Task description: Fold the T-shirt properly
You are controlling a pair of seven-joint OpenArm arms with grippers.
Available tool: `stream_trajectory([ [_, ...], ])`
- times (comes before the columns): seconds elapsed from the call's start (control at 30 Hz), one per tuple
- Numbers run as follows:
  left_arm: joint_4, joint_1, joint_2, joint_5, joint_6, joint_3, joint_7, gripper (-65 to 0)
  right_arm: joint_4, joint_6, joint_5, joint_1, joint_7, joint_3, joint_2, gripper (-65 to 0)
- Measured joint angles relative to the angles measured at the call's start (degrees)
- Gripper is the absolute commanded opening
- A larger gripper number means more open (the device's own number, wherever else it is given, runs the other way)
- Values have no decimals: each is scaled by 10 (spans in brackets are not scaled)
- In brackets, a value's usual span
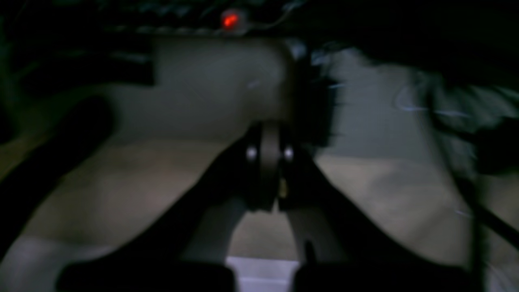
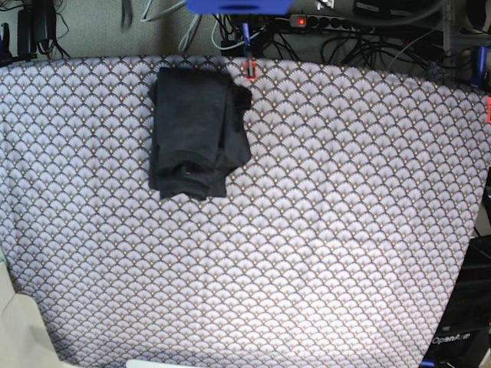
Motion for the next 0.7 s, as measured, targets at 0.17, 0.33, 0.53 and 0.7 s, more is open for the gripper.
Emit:
stream_trajectory([
  [0.17, -61, -28, -13, 2, 33, 0, -16, -650, -40, -103, -68, 30, -2, 1, 0, -650],
  [0.33, -63, -34, -14, 2, 36, 0, -19, -650, -42, -141, -76, 52, 0, 1, 0, -650],
  [0.53, -63, -37, -3, 0, 35, 0, -20, -650, -42, -168, -76, 58, 1, 3, 2, -650],
  [0.7, -63, -37, -4, -1, 36, 0, -20, -650, -43, -174, -76, 67, -1, 3, 2, -650],
])
